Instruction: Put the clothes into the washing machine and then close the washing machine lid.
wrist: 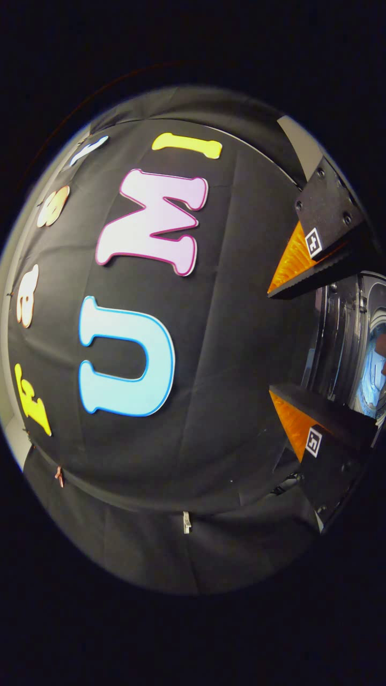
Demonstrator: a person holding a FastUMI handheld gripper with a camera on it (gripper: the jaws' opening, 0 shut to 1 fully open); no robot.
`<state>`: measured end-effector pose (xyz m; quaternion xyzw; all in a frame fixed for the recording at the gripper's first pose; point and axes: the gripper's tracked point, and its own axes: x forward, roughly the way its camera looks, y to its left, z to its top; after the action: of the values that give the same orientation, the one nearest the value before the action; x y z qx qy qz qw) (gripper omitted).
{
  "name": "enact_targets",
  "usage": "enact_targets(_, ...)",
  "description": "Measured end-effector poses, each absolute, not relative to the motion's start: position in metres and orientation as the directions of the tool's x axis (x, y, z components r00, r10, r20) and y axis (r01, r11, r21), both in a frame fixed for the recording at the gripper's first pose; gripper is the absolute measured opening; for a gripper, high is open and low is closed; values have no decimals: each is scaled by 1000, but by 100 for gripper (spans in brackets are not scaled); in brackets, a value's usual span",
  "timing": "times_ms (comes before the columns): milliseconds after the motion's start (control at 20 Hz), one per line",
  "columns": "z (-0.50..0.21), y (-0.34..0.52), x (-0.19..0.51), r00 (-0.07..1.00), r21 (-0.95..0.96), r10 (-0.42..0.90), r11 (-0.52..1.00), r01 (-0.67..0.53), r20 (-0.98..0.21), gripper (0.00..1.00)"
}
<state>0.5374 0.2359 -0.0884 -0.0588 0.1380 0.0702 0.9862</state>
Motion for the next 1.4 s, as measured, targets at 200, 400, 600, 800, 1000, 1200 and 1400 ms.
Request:
enact_targets(200,-127,219,562,929,-20,85,995,-99,-361,99)
enact_targets(400,-135,216,563,925,99,108,992,-77,-365,97)
enact_targets(600,-142,217,561,918,90,130,991,-104,-375,99)
enact_targets(800,-134,219,555,930,94,164,986,-140,-329,100)
enact_targets(1000,-133,218,534,926,94,169,985,-146,-339,100)
enact_targets(1200,-132,218,509,929,88,174,984,-154,-326,100)
enact_targets(1400,-134,219,490,925,89,181,983,-160,-333,100)
